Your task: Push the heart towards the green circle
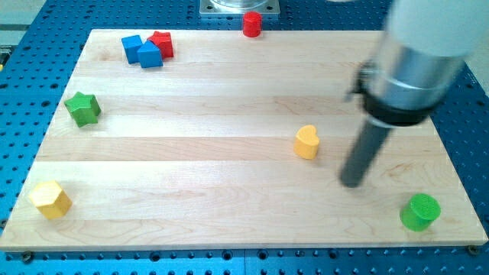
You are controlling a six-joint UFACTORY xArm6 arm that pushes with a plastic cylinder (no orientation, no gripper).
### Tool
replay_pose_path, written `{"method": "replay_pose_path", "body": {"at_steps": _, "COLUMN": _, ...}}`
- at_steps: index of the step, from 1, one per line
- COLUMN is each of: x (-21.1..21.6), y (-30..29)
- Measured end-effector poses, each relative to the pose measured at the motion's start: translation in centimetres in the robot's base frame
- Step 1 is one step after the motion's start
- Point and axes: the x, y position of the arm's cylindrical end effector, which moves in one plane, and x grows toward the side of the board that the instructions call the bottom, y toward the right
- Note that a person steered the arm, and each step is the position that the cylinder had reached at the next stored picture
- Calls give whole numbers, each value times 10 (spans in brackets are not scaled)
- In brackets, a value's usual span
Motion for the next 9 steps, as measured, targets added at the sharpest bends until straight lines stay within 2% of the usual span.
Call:
{"method": "replay_pose_path", "body": {"at_steps": 1, "x": -12, "y": -48}}
{"method": "replay_pose_path", "body": {"at_steps": 3, "x": -83, "y": -33}}
{"method": "replay_pose_path", "body": {"at_steps": 4, "x": -100, "y": -23}}
{"method": "replay_pose_path", "body": {"at_steps": 9, "x": -110, "y": 6}}
